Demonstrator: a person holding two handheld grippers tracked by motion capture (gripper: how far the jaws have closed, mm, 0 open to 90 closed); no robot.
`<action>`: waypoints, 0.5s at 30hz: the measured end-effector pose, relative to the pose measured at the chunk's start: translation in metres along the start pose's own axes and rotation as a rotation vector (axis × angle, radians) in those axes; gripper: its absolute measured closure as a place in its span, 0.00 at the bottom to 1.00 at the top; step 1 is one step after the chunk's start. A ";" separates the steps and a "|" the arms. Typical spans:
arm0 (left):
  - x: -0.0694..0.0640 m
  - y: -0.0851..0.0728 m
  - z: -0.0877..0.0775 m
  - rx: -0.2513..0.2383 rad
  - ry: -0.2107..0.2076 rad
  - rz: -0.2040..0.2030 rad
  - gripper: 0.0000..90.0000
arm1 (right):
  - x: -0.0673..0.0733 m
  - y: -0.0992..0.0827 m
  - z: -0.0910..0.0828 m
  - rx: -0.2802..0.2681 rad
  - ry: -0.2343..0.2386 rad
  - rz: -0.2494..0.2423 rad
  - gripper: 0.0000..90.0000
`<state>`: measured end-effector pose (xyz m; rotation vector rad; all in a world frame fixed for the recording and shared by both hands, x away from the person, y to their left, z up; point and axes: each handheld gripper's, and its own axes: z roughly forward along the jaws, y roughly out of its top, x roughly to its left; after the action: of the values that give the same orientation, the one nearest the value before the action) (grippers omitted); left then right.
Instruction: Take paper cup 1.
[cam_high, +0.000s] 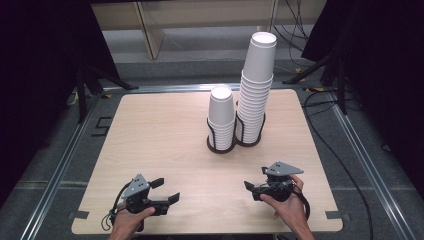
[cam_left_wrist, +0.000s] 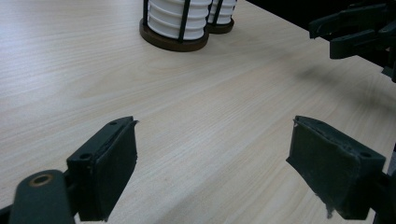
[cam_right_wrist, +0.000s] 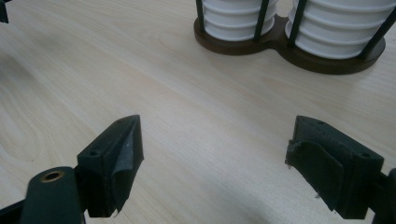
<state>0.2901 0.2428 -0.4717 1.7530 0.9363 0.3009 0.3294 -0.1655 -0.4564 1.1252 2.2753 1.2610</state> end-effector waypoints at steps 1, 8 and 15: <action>0.000 0.000 -0.001 0.011 0.007 0.000 0.16 | 0.000 0.000 -0.001 -0.005 -0.009 -0.003 0.20; 0.002 0.000 0.000 0.013 0.005 0.004 0.16 | -0.001 0.001 -0.003 -0.017 -0.016 -0.003 0.21; 0.001 0.001 -0.001 0.017 0.026 -0.010 0.16 | -0.002 0.006 -0.003 -0.054 -0.022 0.014 0.21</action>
<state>0.2905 0.2446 -0.4706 1.7638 0.9684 0.3105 0.3317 -0.1666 -0.4499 1.1323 2.2076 1.3016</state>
